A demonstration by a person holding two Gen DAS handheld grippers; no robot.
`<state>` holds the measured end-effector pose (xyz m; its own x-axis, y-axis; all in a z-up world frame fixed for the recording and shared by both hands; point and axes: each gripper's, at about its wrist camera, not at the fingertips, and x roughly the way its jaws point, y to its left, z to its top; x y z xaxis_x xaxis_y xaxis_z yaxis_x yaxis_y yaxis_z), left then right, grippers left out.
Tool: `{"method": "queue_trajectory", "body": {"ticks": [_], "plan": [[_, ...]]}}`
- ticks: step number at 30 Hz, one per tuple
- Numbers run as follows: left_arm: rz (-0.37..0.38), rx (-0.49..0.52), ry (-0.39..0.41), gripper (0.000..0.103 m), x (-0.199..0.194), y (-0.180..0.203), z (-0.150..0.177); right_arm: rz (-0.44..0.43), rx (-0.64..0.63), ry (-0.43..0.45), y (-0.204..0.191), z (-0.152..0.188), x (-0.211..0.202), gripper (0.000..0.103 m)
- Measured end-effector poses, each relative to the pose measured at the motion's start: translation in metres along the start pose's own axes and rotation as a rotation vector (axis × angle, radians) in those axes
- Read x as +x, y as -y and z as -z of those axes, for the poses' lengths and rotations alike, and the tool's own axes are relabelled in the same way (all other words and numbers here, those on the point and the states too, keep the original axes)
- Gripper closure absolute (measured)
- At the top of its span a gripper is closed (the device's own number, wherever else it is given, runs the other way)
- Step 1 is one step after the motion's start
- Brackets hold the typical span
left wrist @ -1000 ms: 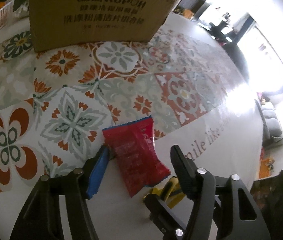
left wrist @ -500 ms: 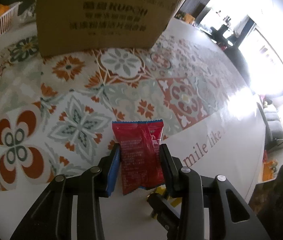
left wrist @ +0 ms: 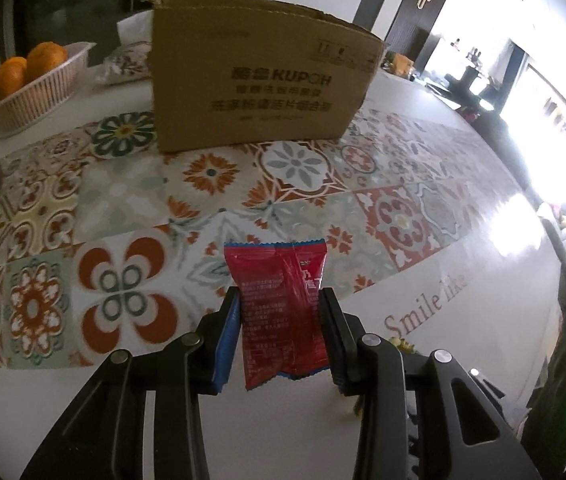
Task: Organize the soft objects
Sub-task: 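Grasp the red snack pack with left tool while right tool grasps yellow toy, then lift the red snack pack and yellow toy and carry them over the box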
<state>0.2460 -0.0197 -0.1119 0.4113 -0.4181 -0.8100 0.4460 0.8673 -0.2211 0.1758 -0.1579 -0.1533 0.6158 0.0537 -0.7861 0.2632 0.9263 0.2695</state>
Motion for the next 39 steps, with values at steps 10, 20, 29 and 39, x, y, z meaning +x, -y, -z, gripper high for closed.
{"method": "queue_trajectory", "body": {"ticks": [10, 20, 29, 39], "plan": [[-0.055, -0.013, 0.02, 0.065, -0.022, -0.009, 0.019, -0.014, -0.064, 0.028, -0.008, 0.003, -0.01, 0.057], [-0.079, -0.013, 0.055, 0.065, -0.047, -0.008, 0.031, -0.009, -0.136, 0.112, -0.013, -0.002, -0.035, 0.057], [-0.084, -0.007, 0.121, 0.065, -0.073, 0.002, 0.027, -0.028, -0.177, 0.203, -0.02, -0.019, -0.064, 0.057], [-0.101, 0.0, 0.204, 0.065, -0.099, 0.01, 0.011, -0.072, -0.195, 0.286, -0.028, -0.047, -0.093, 0.057]]}}
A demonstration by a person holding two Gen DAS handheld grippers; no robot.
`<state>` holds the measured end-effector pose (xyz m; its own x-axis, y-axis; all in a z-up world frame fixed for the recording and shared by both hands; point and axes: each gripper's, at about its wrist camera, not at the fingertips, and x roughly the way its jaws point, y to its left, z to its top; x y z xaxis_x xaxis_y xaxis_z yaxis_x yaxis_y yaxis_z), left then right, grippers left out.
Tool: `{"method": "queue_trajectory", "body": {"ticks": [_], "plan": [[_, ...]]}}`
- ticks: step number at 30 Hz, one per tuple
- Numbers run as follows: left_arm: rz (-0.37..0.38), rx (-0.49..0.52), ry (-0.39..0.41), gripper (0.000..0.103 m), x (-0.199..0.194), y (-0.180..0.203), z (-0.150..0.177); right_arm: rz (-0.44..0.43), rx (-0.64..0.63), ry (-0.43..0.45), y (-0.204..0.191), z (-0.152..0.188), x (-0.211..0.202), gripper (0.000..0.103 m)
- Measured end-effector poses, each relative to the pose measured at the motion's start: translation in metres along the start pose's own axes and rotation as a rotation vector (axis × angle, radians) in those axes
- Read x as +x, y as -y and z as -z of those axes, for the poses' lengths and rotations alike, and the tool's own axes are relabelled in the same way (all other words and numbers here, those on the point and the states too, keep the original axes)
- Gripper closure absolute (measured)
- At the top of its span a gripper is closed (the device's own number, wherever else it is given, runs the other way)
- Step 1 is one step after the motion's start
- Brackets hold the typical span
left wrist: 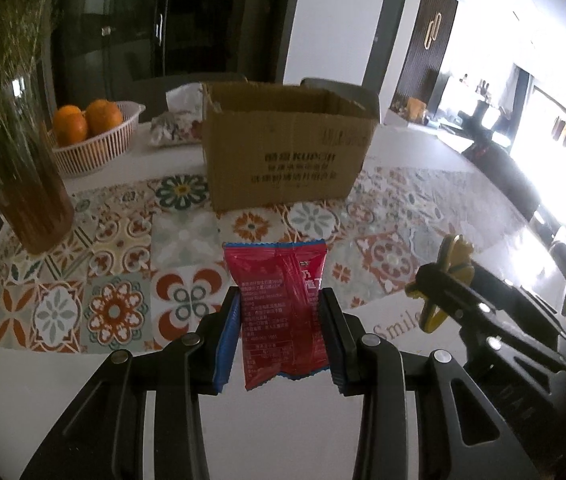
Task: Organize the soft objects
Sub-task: 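Lift the red snack pack and yellow toy and carry them over the box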
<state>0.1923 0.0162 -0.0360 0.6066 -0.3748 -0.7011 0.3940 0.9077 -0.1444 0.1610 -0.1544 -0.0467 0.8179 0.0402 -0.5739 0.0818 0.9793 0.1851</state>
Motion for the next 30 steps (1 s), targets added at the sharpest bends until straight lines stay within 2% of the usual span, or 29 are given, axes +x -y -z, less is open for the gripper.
{"method": "queue_trajectory", "body": {"ticks": [13, 30], "plan": [[-0.036, -0.007, 0.096, 0.065, -0.011, 0.0, -0.031, -0.023, -0.021, 0.088, 0.001, -0.043, -0.005, 0.057], [-0.065, -0.006, 0.213, 0.065, -0.003, -0.001, -0.095, -0.054, -0.031, 0.166, 0.005, -0.102, 0.015, 0.057]]}}
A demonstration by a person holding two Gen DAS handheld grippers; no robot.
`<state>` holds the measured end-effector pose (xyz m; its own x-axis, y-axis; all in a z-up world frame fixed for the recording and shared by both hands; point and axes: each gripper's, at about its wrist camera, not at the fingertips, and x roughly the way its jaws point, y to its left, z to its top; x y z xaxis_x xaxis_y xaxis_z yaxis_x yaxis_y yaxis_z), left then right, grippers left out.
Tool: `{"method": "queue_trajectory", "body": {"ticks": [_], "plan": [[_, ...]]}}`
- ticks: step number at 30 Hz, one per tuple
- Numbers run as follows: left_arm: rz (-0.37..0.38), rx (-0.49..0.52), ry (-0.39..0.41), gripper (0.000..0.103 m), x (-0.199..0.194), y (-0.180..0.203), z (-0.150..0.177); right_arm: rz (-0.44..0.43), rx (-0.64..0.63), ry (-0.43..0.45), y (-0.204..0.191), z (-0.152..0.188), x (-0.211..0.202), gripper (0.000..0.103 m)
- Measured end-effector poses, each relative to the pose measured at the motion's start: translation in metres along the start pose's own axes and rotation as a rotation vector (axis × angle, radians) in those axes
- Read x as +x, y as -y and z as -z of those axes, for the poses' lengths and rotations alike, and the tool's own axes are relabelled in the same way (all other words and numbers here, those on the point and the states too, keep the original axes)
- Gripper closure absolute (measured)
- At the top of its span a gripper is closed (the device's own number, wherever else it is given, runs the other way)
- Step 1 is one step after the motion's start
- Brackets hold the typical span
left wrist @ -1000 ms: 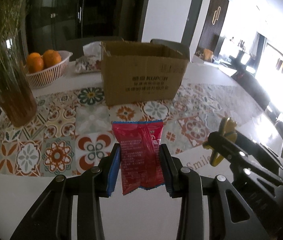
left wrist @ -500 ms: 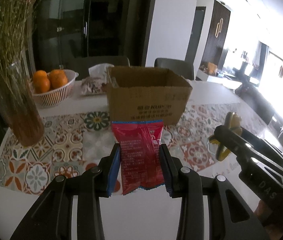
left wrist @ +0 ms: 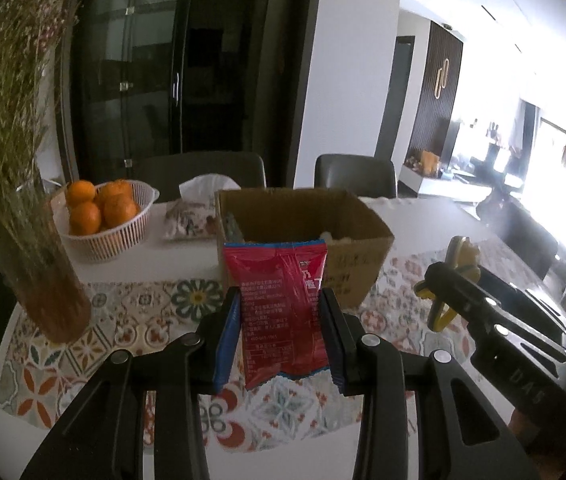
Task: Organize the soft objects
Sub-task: 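Lift the red snack pack and yellow toy and carry them over the box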
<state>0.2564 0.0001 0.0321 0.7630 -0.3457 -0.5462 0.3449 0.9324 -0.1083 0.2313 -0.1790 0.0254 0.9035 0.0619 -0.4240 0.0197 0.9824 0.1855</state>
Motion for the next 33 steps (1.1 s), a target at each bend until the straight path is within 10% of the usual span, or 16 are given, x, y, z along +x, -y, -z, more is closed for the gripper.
{"method": "queue_trajectory", "body": {"ticks": [33], "plan": [[-0.025, 0.035, -0.019, 0.065, 0.115, 0.002, -0.085, 0.004, -0.126, 0.023, 0.019, -0.081, 0.11, 0.056]]}}
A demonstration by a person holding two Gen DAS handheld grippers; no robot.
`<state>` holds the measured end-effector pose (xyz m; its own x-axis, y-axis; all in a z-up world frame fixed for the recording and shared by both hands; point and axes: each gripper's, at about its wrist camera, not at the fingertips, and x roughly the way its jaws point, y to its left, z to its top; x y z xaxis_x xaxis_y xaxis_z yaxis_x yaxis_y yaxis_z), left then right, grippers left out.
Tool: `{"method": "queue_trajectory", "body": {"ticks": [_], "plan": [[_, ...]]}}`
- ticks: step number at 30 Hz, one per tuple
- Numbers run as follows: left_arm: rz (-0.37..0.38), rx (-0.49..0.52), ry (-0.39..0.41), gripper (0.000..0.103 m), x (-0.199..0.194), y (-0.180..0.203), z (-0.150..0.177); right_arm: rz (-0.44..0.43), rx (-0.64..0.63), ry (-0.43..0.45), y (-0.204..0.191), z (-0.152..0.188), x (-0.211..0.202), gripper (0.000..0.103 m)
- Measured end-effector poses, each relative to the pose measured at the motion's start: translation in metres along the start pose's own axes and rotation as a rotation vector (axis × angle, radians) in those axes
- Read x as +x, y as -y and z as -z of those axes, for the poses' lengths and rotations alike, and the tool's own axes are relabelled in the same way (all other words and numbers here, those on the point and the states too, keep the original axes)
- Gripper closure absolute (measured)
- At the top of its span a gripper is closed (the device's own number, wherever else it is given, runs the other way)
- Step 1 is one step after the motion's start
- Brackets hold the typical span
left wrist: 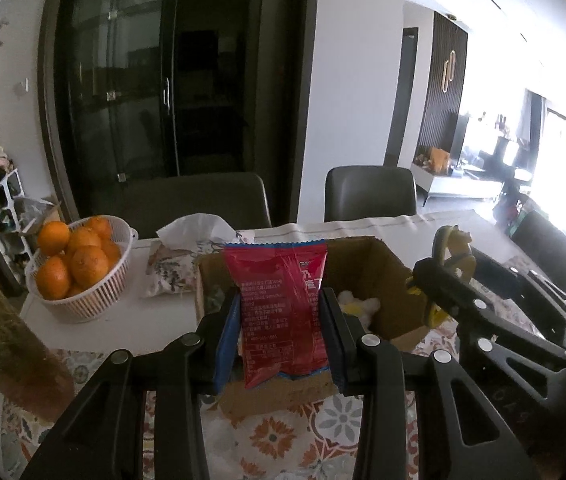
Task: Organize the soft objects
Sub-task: 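Lift the red snack pack and yellow toy and carry them over the box, then open both tools to drop the snack pack and yellow toy into the box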
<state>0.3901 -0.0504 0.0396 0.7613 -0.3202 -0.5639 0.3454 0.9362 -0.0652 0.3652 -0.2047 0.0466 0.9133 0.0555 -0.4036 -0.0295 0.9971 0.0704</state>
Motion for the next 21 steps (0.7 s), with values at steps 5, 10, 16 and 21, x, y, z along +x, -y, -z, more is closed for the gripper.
{"method": "queue_trajectory", "body": {"ticks": [5, 10, 16, 21], "plan": [[-0.007, 0.006, -0.027, 0.065, 0.025, 0.0, -0.007, 0.004, 0.009, -0.036, 0.009, -0.001, 0.027, 0.056], [-0.011, -0.015, -0.065, 0.064, 0.052, -0.003, -0.007, 0.024, -0.001, -0.069, 0.014, 0.001, 0.051, 0.053], [-0.027, -0.029, -0.074, 0.056, 0.067, -0.006, -0.005, 0.034, -0.002, -0.106, 0.02, 0.004, 0.073, 0.04], [-0.051, -0.036, -0.077, 0.052, 0.07, -0.007, -0.005, 0.05, 0.01, -0.129, 0.025, 0.006, 0.079, 0.039]]}}
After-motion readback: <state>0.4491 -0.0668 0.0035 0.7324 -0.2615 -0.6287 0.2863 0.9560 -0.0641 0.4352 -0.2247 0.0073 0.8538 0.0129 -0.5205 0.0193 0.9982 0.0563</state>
